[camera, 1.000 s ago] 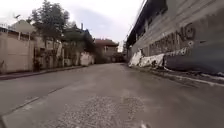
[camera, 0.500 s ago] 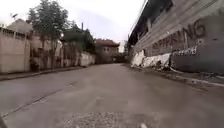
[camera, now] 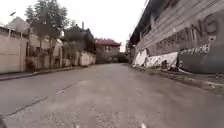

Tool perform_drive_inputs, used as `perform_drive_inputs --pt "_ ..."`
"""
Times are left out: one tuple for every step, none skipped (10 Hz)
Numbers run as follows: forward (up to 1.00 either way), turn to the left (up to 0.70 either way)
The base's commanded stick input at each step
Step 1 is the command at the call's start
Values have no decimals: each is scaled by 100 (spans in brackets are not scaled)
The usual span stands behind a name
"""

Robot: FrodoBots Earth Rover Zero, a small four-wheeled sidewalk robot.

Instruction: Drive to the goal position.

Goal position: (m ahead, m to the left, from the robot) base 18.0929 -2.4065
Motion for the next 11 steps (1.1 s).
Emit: perform_drive_inputs --pt "100 0" --pt "100 0" --pt "100 0" --pt "100 0" --pt "100 0" --pt "100 0" --pt "100 0" --pt "100 0" --pt "100 -7" --pt "100 -26" --pt "100 -27"
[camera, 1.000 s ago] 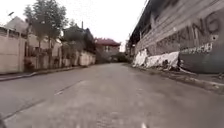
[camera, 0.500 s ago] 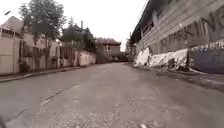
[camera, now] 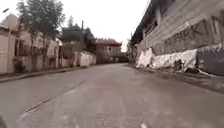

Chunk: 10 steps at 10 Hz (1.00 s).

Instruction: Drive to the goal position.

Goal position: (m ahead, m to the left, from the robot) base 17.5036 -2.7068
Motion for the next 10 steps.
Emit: perform_drive_inputs --pt "100 -27" --pt "100 -27" --pt "100 -25" --pt "100 0" --pt "100 0" --pt "100 0" --pt "100 0" --pt "100 0" --pt "100 0" --pt "100 0"
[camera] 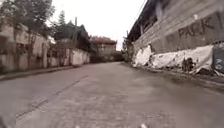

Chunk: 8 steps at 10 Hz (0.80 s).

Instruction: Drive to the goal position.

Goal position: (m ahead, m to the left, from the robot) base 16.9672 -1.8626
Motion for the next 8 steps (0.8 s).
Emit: perform_drive_inputs --pt "100 0" --pt "100 0" --pt "100 0" --pt "100 0" --pt "100 0" --pt "100 0" --pt "100 0" --pt "100 0"
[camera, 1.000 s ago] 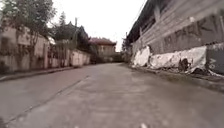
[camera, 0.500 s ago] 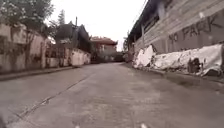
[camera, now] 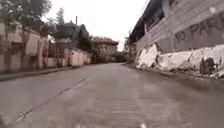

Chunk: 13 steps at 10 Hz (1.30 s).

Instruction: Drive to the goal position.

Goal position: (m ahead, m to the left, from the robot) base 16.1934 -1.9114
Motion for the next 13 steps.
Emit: perform_drive_inputs --pt "100 0" --pt "100 -18" --pt "100 -27" --pt "100 -27" --pt "100 -27" --pt "100 -27" --pt "100 -27" --pt "100 -27" --pt "100 -27" --pt "100 -27" --pt "100 -27" --pt "100 -1" --pt "100 0"
